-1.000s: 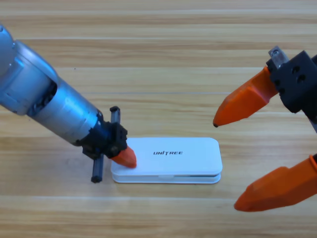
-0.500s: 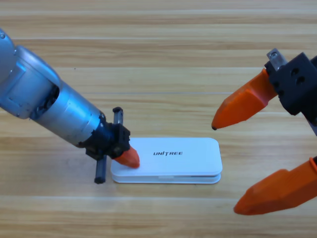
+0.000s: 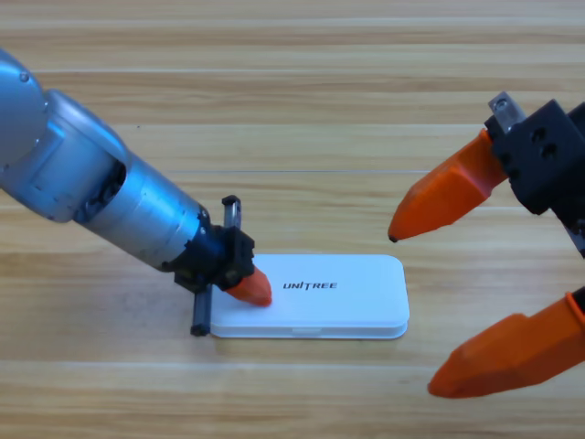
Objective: Clean up eraser and pencils
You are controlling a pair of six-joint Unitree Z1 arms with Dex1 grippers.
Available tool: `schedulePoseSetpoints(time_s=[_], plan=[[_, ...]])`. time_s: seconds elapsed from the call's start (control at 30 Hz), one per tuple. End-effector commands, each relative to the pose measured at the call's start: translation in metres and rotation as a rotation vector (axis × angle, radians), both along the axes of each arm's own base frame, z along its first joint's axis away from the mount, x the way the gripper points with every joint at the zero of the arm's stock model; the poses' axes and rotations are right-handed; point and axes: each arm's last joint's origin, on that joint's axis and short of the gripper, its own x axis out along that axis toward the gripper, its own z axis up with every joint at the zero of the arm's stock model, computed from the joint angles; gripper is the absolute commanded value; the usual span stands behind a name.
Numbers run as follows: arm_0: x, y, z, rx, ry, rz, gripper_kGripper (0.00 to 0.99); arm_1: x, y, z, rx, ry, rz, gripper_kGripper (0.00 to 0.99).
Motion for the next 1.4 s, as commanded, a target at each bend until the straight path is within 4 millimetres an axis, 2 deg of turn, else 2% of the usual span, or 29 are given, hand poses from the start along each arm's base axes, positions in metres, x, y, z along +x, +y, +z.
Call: schedulePoseSetpoints(time_s=[0.03, 0.3, 0.4, 0.47, 0.53, 0.57, 0.6, 0.63, 0.77, 0.93, 1.13, 1.4], plan=[[-0.007, -0.007, -0.035, 0.084, 0.067, -0.029, 0.0, 0.003, 0.019, -0.015, -0.035, 0.039, 0.026, 0.973], [-0.008, -0.007, -0.036, 0.088, 0.073, -0.025, 0.0, 0.004, 0.019, -0.015, -0.036, 0.04, 0.026, 0.973], [-0.007, -0.007, -0.027, 0.083, 0.073, -0.013, 0.0, 0.004, 0.019, -0.015, -0.036, 0.04, 0.026, 0.973], [-0.007, -0.007, -0.013, 0.078, 0.074, -0.002, 0.0, 0.004, 0.019, -0.015, -0.036, 0.04, 0.026, 0.973], [-0.008, -0.006, 0.003, 0.078, 0.07, 0.0, 0.558, 0.004, 0.019, -0.015, -0.036, 0.04, 0.026, 0.973], [-0.009, -0.005, 0.013, 0.074, 0.064, 0.001, 0.782, 0.004, 0.019, -0.015, -0.036, 0.04, 0.026, 0.973], [-0.01, -0.004, 0.023, 0.072, 0.06, 0.001, 0.922, 0.004, 0.019, -0.015, -0.036, 0.04, 0.026, 0.973], [-0.011, -0.003, 0.034, 0.065, 0.055, 0.001, 0.977, 0.004, 0.019, -0.015, -0.036, 0.04, 0.026, 0.973], [-0.021, 0.007, 0.079, 0.021, 0.016, 0.002, 0.989, 0.004, 0.019, -0.016, -0.038, 0.041, 0.026, 0.973], [-0.052, 0.018, 0.12, -0.05, -0.021, -0.008, 0.99, 0.003, 0.019, -0.016, -0.039, 0.042, 0.026, 0.973], [-0.084, 0.028, 0.145, -0.126, -0.002, -0.074, 0.99, 0.004, 0.019, -0.016, -0.04, 0.042, 0.026, 0.973], [-0.137, 0.041, 0.172, -0.253, 0.001, -0.237, 0.99, 0.004, 0.02, -0.017, -0.042, 0.043, 0.026, 0.974]])
